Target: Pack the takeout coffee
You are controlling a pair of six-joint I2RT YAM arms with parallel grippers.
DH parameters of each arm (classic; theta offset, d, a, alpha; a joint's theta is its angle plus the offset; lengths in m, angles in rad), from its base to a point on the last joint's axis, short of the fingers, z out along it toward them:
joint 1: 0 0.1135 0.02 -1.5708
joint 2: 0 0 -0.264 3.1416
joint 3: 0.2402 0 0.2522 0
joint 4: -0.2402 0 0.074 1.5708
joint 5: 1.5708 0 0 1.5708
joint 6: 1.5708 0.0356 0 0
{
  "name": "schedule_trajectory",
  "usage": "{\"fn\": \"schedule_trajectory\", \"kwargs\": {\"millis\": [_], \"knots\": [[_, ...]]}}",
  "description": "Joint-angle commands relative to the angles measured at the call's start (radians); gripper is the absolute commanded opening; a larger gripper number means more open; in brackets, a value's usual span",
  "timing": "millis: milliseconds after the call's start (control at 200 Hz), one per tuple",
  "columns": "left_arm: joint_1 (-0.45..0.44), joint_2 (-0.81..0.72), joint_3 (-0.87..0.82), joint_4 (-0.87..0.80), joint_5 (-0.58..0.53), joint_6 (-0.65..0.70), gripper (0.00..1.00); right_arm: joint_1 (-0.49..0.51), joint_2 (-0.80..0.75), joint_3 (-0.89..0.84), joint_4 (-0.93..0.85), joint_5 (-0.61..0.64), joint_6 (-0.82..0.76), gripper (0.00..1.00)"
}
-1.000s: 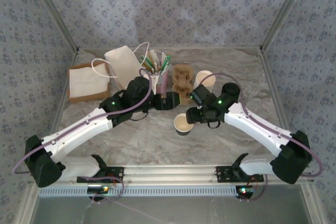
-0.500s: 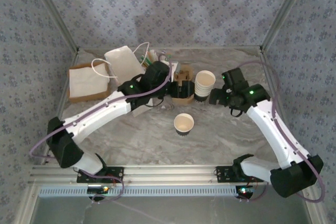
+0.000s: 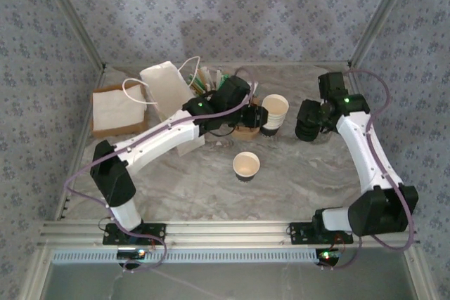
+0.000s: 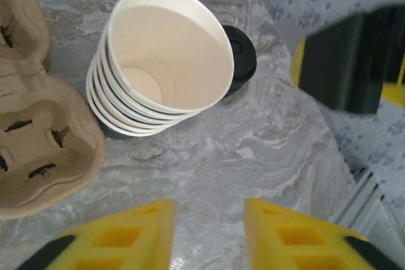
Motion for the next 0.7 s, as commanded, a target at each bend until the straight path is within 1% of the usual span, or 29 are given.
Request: {"fn": "schedule_trajectory", "kwargs": {"millis": [0, 35, 95, 375, 695], "knots": [[-0.012, 0.053, -0.010, -0.038, -0.039, -0.005, 0.27, -0.024, 0.025, 0.048, 0.006, -0.030, -0.035, 1.00], [-0.012, 0.067, -0.010, -0.041, -0.046, -0.008, 0.24, -0.030, 0.034, 0.050, 0.010, -0.034, -0.037, 1.00], [-0.017, 0.085, -0.010, -0.038, -0.057, -0.015, 0.22, -0.040, 0.044, 0.054, 0.014, -0.040, -0.044, 1.00], [-0.079, 0.191, 0.032, -0.025, -0.124, -0.030, 0.15, -0.074, 0.116, 0.058, 0.042, -0.072, -0.084, 1.00], [-0.086, 0.260, 0.035, 0.006, -0.158, -0.043, 0.14, -0.088, 0.251, 0.132, 0.009, -0.050, -0.143, 0.97]]}}
